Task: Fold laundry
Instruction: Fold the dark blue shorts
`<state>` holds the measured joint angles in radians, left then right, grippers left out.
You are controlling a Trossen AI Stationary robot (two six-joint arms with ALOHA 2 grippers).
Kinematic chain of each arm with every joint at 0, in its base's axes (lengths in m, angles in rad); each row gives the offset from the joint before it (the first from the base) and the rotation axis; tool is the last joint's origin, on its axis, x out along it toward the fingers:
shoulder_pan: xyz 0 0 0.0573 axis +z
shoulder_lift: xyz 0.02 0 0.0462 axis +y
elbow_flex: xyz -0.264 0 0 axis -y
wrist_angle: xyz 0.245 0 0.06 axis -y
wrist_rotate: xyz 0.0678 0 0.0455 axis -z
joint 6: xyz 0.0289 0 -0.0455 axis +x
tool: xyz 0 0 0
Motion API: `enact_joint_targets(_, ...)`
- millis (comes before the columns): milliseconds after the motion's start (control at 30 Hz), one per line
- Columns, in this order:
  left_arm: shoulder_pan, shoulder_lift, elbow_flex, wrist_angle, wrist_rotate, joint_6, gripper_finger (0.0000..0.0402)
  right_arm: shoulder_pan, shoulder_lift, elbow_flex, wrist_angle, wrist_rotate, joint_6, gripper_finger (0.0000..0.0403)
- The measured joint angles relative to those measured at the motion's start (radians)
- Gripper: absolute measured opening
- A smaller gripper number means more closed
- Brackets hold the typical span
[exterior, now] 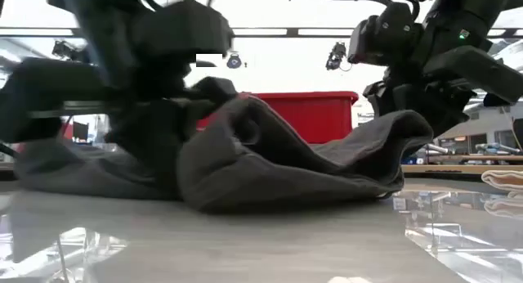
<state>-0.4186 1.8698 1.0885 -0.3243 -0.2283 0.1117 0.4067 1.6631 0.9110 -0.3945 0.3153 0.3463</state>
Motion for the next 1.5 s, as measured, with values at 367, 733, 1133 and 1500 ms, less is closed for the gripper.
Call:
enact_joint_targets(367,0.154,-0.246,0.016,-0.080,0.164,0.016,0.0015,-0.037,-0.311,-0.215,0.013,0.076,0.105,0.0186)
enact_joint_targets(733,0.383,-0.339,0.014,-0.047,0.511,-0.277,0.0015,-0.020,-0.363,-0.459,0.549,0.111,0.166,0.0186)
enact_joint_targets(1133,0.498,-0.562,0.095,-0.026,0.520,-0.383,0.0015,0.022,-0.544,-0.468,0.443,0.277,0.198,0.0190)
enact_joint_targets(1500,0.512,-0.581,0.267,-0.169,0.543,-0.397,0.0014,-0.095,-0.487,-0.594,1.104,0.382,0.023,0.0299)
